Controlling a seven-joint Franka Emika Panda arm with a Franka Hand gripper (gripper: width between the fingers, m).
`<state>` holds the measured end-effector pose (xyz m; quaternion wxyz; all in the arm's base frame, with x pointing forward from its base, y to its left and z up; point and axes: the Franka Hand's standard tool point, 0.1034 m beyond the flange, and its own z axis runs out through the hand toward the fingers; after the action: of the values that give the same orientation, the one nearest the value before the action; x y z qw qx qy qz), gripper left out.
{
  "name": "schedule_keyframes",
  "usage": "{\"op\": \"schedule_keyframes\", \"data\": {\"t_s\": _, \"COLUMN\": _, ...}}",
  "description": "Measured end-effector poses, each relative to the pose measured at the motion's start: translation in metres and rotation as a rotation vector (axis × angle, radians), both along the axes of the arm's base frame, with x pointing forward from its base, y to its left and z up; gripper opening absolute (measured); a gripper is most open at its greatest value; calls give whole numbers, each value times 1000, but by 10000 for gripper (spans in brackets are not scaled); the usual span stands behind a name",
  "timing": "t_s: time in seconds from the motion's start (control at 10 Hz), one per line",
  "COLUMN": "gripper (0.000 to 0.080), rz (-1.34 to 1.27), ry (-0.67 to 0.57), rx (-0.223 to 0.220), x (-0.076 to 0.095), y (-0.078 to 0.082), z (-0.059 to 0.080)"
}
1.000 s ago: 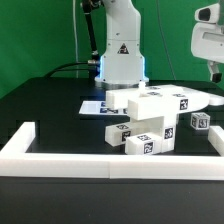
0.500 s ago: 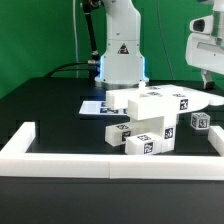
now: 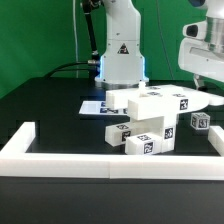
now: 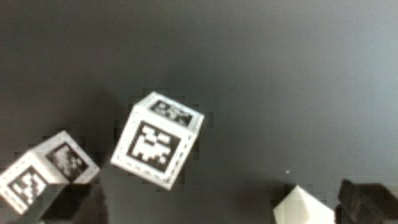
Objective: Assemble chair
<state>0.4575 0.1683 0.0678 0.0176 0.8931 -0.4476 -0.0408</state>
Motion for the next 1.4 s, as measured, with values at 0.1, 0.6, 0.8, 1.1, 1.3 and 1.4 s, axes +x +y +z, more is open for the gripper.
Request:
{"op": "schedule_keyframes", "data": {"t_s": 0.1, "gripper": 649, "rz": 5, "ry": -2, "rx": 0, "x": 2, "y": -5, "z": 0}}
{"op": "schedule_keyframes", "data": {"t_s": 0.6, "gripper": 649, "rz": 42, "ry": -6, "rx": -3, "x": 8, "y": -22, "z": 2}}
{"op": "schedule_keyframes", "data": {"t_s": 0.8, "gripper": 649, "rz": 50, "ry": -8, "rx": -4, "x": 11, "y": -30, "z": 2}}
{"op": "schedule_keyframes", "data": {"t_s": 1.1, "gripper": 649, "rz": 48, "ry": -7, "rx": -6, "x": 8, "y": -24, "z": 2}}
{"op": "schedule_keyframes", "data": {"t_s": 1.3, "gripper": 649, "rz": 58, "ry": -3, "rx": -11, "x": 1, "y": -16, "z": -3}}
{"op": "schedule_keyframes", "data": {"t_s": 1.4, "gripper": 649, "rz": 65, "ry": -4, "rx": -17, "x": -3, "y": -15, "z": -7}}
